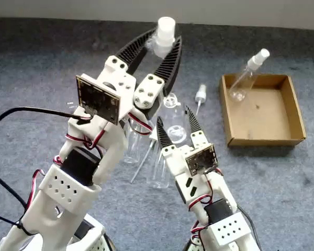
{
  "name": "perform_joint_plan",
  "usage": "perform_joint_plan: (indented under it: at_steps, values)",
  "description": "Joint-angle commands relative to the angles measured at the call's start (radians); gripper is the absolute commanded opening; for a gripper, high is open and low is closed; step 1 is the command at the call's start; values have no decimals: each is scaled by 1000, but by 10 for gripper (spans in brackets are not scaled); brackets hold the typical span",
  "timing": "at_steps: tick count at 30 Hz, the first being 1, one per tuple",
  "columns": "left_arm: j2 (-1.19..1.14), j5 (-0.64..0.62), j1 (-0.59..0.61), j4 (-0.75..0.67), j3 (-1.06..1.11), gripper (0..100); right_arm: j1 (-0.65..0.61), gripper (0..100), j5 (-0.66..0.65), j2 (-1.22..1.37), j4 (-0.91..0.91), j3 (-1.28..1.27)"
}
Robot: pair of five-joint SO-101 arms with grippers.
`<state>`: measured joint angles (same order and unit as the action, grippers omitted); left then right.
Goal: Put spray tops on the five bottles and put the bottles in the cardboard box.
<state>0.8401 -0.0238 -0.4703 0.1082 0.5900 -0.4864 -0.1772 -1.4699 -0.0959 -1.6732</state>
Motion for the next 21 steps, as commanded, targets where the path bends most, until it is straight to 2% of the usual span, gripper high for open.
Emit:
perform_joint_plan:
  at_steps: [1, 13, 18, 21]
  values:
    - [15, 3, -28, -28, 5, 5, -10, 163, -6, -7, 1, -124]
    - [18, 9, -25, -305, 120, 5, -10, 163, -6, -7, 2, -124]
    - [24, 9, -22, -315, 119, 5, -10, 163, -8, -7, 2, -124]
    - [24, 9, 19, -315, 127, 5, -10, 163, -8, -7, 2, -124]
